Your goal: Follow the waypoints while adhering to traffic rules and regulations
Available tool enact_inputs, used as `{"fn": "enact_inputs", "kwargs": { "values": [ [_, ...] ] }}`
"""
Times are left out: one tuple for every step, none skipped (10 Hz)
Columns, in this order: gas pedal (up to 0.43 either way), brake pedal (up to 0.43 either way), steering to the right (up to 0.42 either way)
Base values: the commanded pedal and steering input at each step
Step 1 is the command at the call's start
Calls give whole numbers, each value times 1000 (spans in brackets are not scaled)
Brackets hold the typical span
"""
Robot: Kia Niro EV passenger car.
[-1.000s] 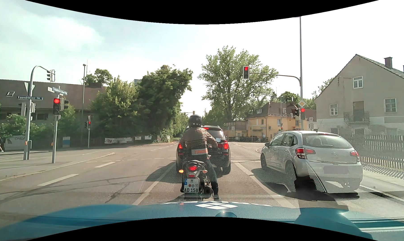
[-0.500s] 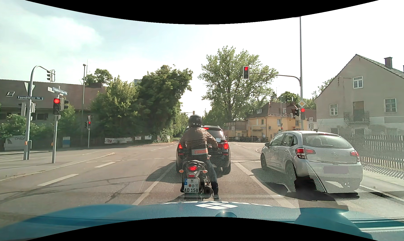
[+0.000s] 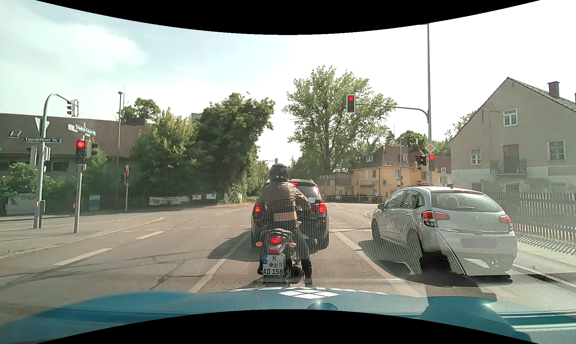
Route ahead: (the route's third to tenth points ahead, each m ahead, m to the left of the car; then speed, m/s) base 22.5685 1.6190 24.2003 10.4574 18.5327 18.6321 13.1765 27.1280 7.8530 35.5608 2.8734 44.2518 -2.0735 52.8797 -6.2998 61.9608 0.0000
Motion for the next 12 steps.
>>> {"fn": "enact_inputs", "kwargs": {
  "values": [
    [0, 317, -11],
    [0, 317, -11],
    [0, 317, -11],
    [0, 317, -11],
    [0, 317, -11],
    [0, 317, -11],
    [0, 317, -11],
    [0, 317, -11],
    [0, 317, -10],
    [0, 317, -11],
    [0, 317, -11],
    [0, 317, -11]
  ]
}}
